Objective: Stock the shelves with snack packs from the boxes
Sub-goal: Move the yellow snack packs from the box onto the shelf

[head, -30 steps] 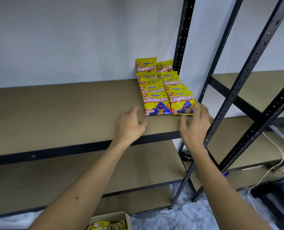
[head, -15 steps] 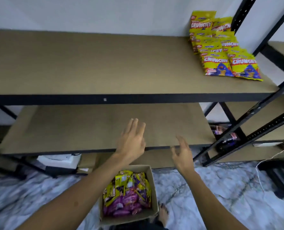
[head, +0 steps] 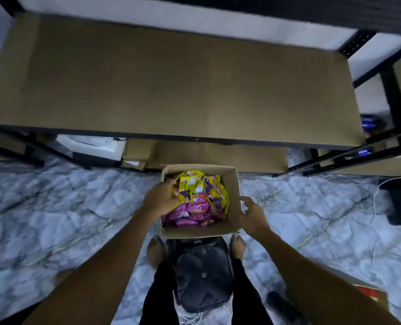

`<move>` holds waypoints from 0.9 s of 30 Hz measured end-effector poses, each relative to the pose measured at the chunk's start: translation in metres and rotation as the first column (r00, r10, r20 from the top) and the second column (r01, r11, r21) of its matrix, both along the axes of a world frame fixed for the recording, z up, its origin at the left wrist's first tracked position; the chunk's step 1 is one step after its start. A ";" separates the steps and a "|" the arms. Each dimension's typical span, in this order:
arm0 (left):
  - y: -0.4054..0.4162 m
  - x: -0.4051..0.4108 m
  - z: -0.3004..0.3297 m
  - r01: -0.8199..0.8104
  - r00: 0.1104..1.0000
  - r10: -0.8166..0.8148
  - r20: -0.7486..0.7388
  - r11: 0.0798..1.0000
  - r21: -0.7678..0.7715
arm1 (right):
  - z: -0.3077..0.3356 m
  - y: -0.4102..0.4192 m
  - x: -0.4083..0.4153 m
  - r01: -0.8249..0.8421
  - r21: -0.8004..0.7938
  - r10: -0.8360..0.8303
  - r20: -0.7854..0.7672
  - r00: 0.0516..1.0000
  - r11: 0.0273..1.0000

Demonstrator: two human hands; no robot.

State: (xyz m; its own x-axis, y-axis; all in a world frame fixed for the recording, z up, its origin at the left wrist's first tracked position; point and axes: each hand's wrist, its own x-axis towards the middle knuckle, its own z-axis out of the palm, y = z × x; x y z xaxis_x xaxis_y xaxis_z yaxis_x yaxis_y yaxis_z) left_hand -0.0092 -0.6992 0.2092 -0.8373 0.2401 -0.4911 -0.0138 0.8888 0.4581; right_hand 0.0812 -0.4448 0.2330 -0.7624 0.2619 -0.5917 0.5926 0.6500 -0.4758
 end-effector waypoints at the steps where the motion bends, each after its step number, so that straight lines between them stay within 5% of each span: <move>1: -0.005 0.005 -0.013 -0.008 1.000 0.008 0.023 1.000 0.001 | -0.009 -0.003 0.004 0.016 0.000 -0.016 0.031 0.999 1.000; 14: 0.015 0.038 -0.227 -0.149 0.941 0.151 0.303 0.988 -0.030 | -0.208 0.024 0.009 -0.123 -0.065 0.139 0.349 0.927 0.990; 19: 0.023 0.037 -0.311 -0.252 0.917 0.255 0.307 0.966 -0.051 | -0.312 0.030 -0.001 0.013 -0.110 0.027 0.357 0.934 0.994; 23: 0.040 0.048 -0.370 -0.711 0.635 0.607 0.478 0.701 0.056 | -0.391 0.028 -0.001 0.297 -0.217 -0.210 0.350 0.913 0.930; 27: 0.067 0.059 -0.418 -0.924 0.361 0.715 0.598 0.361 0.126 | -0.446 0.033 -0.004 0.506 -0.290 -0.419 0.313 0.852 0.812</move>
State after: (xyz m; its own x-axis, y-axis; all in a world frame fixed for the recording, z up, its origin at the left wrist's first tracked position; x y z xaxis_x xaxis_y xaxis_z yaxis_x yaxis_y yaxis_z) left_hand 0.0501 -0.6323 -0.2083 -0.4625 -0.2184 -0.8593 -0.8839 0.0372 0.4662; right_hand 0.0767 -0.4117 -0.2129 -0.4384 0.2922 -0.8500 0.8972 0.0865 -0.4330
